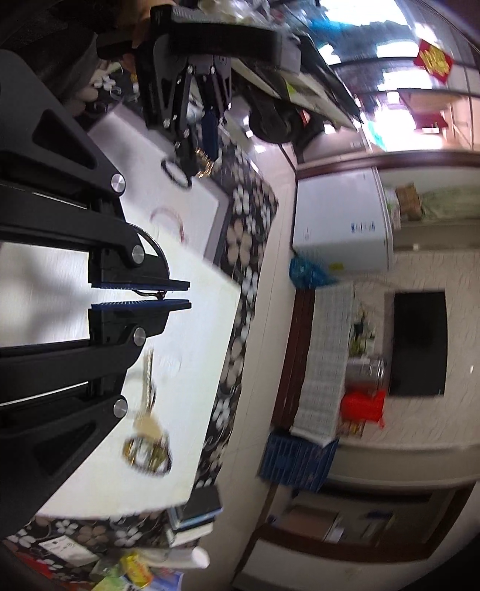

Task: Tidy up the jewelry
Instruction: 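Carry the hair clip and bangle into the box and release the bangle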

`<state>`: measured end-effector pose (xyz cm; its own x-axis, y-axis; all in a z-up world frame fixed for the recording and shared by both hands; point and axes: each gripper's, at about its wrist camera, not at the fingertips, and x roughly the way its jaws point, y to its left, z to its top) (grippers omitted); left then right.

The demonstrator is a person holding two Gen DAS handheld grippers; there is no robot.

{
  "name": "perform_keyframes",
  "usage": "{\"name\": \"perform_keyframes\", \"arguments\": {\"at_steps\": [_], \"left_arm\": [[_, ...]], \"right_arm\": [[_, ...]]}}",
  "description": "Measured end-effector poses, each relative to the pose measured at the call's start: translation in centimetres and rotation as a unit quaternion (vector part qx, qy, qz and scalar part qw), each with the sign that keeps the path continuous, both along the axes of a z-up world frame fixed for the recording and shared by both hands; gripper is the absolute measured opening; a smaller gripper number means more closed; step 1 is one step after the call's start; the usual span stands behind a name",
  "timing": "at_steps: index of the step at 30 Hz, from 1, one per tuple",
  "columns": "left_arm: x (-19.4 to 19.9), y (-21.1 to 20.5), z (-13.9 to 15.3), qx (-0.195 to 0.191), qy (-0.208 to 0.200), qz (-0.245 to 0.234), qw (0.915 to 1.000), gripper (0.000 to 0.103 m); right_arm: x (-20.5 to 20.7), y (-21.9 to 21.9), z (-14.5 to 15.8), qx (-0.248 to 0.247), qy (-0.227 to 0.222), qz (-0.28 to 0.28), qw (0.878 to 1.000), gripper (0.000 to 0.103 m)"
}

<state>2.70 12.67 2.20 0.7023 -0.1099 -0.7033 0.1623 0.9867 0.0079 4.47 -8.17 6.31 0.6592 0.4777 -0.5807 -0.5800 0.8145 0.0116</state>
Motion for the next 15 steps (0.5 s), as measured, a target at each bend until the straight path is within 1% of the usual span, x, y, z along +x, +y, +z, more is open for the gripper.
{"name": "perform_keyframes", "arguments": {"at_steps": [4,8,11,15], "left_arm": [[-2.2,2.6,-1.3,0.005,0.016,0.015,0.9997,0.043],[-3.8,4.5,-2.6,0.007,0.031,0.014,0.9994,0.043],[-4.6,5.3,-4.0,0.003,0.049,-0.002,0.9988,0.043],[-4.8,5.7,-6.0,0.007,0.078,-0.029,0.9965,0.043]], "right_arm": [[-1.2,3.5,-0.6,-0.009,0.006,0.032,0.999,0.005],[-2.2,6.6,-1.9,-0.019,0.02,0.055,0.998,0.005],[-2.5,8.2,-2.7,-0.027,0.028,0.061,0.997,0.005],[-2.7,10.6,-4.8,-0.052,0.049,0.068,0.995,0.005]]}}
